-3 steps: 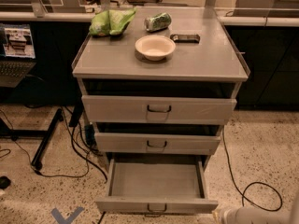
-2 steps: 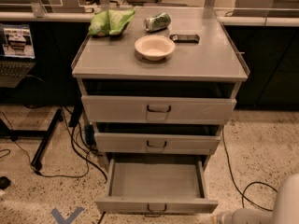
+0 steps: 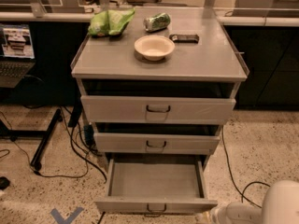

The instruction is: Close bottom drawer

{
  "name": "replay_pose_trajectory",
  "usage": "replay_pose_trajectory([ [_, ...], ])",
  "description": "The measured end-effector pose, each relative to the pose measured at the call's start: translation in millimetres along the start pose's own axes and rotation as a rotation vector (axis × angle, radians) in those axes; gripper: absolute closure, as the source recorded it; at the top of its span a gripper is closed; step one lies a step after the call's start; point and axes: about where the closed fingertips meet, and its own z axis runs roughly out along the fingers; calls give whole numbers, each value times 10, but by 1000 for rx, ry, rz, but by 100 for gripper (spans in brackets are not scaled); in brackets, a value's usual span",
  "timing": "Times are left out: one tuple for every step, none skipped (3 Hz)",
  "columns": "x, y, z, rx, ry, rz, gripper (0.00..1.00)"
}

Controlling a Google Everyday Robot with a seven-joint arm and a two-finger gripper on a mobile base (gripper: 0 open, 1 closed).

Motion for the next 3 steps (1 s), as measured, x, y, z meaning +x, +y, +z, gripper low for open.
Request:
replay_pose_trajectory([
  [-269,28,131,-20,-16,-38,100],
  [-550,-25,216,-20,-35,-53,100],
  [-716,-52,290,-25,-45,-59,100],
])
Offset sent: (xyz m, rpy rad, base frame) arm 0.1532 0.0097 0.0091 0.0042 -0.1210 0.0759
